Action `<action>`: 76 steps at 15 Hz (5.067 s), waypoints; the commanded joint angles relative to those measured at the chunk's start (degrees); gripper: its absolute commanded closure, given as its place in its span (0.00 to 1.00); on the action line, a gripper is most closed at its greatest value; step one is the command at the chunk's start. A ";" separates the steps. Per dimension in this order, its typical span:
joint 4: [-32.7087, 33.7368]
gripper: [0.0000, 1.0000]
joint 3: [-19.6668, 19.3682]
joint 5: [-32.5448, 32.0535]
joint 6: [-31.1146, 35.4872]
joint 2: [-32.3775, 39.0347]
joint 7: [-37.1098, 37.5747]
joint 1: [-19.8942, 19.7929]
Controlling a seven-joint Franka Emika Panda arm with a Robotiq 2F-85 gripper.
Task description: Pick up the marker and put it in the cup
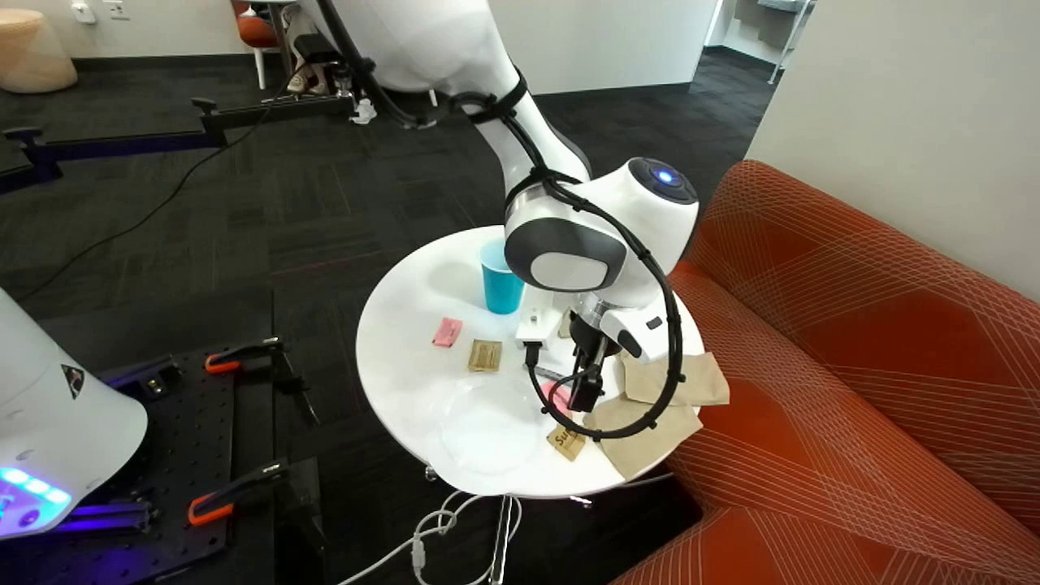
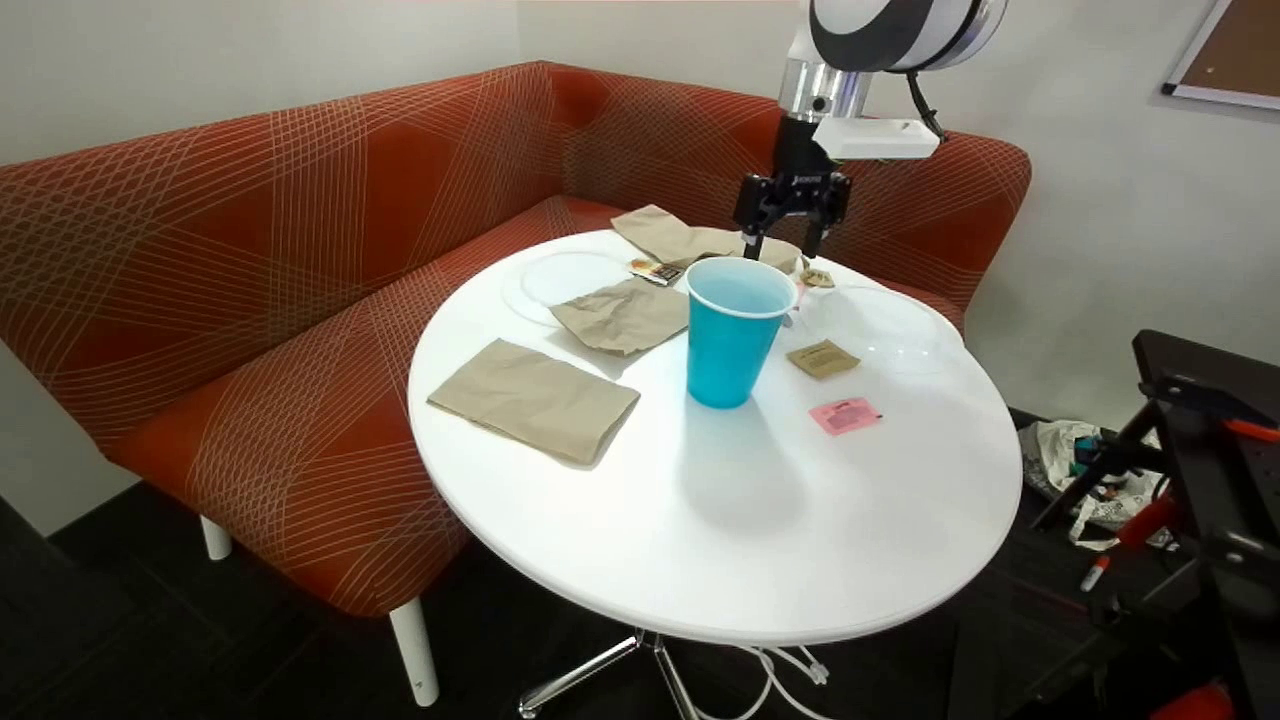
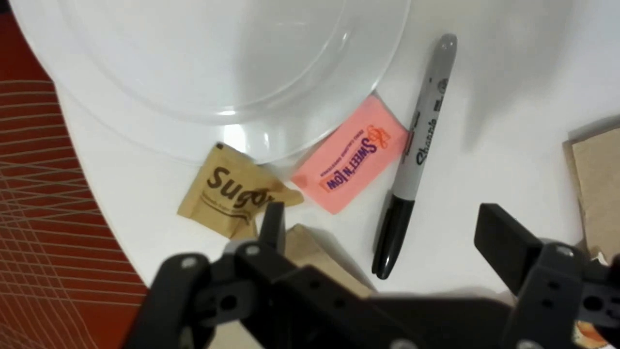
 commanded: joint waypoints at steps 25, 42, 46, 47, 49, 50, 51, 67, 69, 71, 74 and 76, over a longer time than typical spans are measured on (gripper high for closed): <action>8.98 0.97 1.67 -1.70 -4.36 5.89 2.35 -0.20; -7.01 0.96 6.10 -16.56 -16.06 -25.95 -8.03 6.32; -8.83 0.96 8.20 -18.04 -19.04 -31.41 -11.86 7.25; -8.97 0.96 8.61 -17.58 -19.90 -32.31 -13.15 7.36; -6.84 0.85 8.54 -16.87 -18.43 -29.55 -11.18 7.15; -6.84 0.85 8.57 -16.87 -18.43 -29.61 -11.17 7.15; -6.84 0.85 8.53 -16.87 -18.41 -29.38 -11.17 7.10; -6.68 0.96 10.52 -6.50 -11.18 -25.42 -34.17 4.85; -6.71 0.96 11.71 -1.97 -9.23 -24.77 -42.89 3.74; -6.64 0.96 13.13 2.47 -8.46 -24.28 -51.66 2.42; -6.70 0.96 14.65 8.96 -8.87 -24.10 -65.05 0.82; -6.70 0.96 15.37 13.67 -9.57 -24.16 -74.33 -0.06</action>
